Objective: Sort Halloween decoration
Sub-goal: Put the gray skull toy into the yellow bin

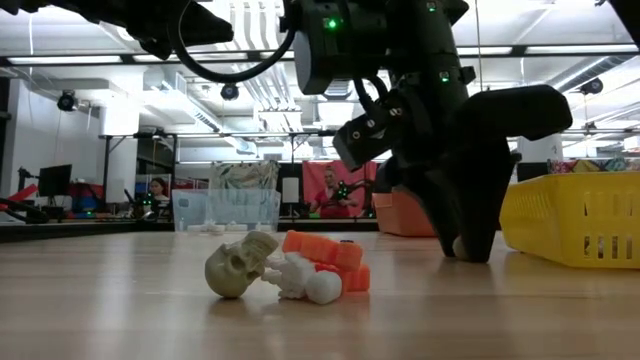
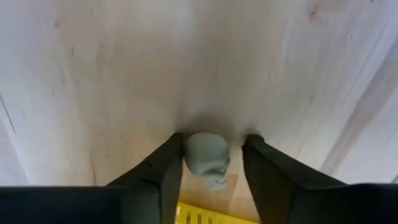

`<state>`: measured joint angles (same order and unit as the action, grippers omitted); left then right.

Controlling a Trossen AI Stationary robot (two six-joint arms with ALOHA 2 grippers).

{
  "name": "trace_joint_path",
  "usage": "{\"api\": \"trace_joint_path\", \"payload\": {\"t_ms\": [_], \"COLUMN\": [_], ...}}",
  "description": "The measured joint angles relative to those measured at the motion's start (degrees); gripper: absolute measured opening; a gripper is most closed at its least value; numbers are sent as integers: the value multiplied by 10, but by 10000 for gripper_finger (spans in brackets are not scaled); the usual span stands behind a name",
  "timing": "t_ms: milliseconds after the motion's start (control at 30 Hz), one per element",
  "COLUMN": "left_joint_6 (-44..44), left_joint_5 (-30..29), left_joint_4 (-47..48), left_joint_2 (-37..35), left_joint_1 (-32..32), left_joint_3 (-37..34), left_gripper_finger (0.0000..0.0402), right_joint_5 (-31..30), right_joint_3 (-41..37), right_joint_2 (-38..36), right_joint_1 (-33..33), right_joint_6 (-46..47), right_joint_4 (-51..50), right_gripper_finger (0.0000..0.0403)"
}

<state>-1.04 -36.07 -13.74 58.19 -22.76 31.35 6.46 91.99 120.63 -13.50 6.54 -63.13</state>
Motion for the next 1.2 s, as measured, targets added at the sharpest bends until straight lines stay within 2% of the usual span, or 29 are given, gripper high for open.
{"api": "trace_joint_path", "payload": {"t_ms": [233, 500, 667, 867, 1067, 1200], "left_joint_6": [0, 0, 0, 3, 22, 35], "left_joint_5": [0, 0, 0, 1, 1, 1], "left_joint_4": [0, -3, -15, -43, -49, -51], "left_joint_2": [0, 0, 0, 0, 0, 0], "left_joint_1": [0, 0, 0, 0, 0, 0], "left_joint_3": [0, 0, 0, 0, 0, 0], "left_gripper_finger": [64, 64, 64, 64, 64, 64], "right_joint_5": [-4, -9, -16, -22, -16, -16], "right_joint_3": [12, 54, 130, 217, 189, 111], "right_joint_2": [1, 4, 4, -1, -49, -105], "right_joint_1": [1, 9, 23, 31, 15, 2], "right_joint_6": [-10, -6, 7, 44, 54, 60], "right_joint_4": [-1, -17, -86, -227, -248, -222], "right_gripper_finger": [93, 89, 89, 89, 89, 89]}}
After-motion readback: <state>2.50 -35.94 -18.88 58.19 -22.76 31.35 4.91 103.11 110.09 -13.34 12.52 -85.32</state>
